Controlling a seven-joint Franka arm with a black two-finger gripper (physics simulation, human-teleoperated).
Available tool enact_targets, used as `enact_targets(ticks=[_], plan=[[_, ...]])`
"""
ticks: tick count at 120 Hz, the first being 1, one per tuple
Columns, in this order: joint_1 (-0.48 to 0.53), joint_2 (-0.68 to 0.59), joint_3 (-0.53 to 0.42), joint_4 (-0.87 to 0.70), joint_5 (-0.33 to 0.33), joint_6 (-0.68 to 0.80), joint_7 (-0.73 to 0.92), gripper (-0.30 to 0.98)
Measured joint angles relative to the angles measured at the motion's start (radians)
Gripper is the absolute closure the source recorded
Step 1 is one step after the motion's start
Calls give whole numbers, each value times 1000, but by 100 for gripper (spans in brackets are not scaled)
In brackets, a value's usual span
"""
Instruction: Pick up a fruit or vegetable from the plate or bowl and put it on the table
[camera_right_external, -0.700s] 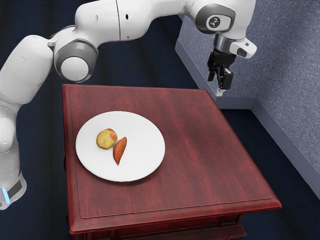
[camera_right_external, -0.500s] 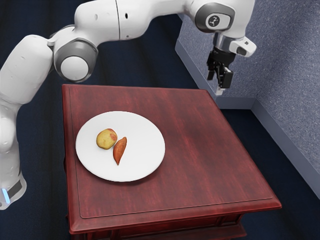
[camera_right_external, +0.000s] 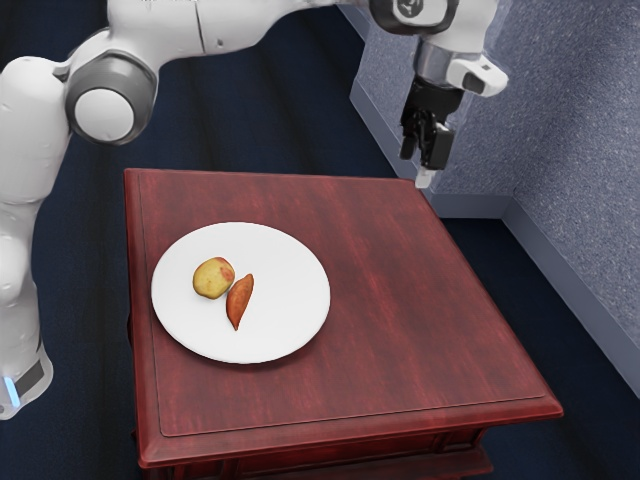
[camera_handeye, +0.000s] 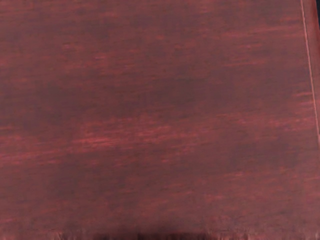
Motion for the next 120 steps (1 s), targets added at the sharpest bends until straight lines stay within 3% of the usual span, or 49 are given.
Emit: enact_targets(ticks=[10, 23, 45, 72, 120], plan=[[-7, -165, -18, -338, 32, 76, 15, 0], [-24, -246, -22, -518, 51, 165, 49, 0], [-49, -328, -24, -654, 63, 219, 128, 0], [-2, -405, -20, -818, 91, 261, 215, 0], [-3, -448, -77, -912, 136, 309, 341, 0]])
